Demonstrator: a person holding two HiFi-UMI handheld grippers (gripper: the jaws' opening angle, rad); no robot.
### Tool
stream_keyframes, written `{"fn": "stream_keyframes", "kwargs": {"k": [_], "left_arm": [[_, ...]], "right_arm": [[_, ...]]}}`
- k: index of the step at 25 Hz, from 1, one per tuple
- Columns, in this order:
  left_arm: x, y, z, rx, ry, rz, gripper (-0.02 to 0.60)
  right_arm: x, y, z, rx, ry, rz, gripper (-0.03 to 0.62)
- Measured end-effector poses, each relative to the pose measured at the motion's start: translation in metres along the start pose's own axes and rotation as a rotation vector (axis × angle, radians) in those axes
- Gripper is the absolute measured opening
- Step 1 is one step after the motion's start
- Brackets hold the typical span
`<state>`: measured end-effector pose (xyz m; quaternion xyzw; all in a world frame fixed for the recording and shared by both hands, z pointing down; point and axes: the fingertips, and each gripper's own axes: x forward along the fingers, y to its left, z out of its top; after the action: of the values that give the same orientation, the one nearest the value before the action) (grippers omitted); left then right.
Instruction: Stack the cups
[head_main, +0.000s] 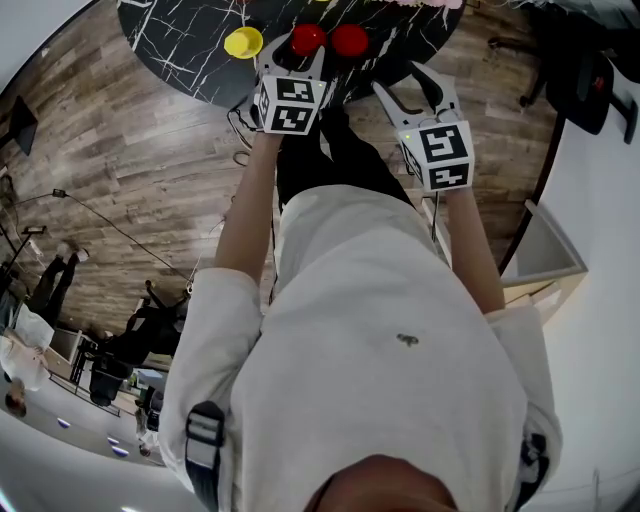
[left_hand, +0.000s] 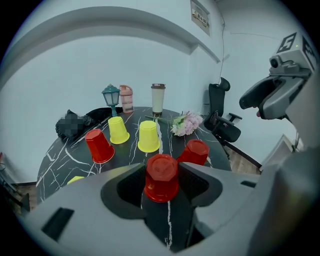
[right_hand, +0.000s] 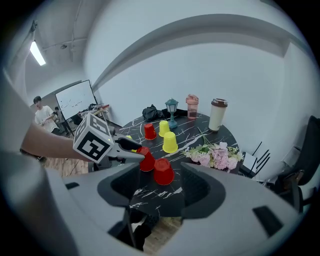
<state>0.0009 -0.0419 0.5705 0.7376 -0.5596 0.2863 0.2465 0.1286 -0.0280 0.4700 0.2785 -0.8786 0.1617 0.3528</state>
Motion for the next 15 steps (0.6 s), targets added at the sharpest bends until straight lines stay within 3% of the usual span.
{"fn": "stream_keyframes", "kwargs": {"k": [15], "left_arm": [[-0.005, -0.015, -0.011, 0.026, 0.003, -0.018, 0.196]], "right_arm": [[0.000, 0.005, -0.003, 0.003, -0.004, 0.007, 0.253]]}}
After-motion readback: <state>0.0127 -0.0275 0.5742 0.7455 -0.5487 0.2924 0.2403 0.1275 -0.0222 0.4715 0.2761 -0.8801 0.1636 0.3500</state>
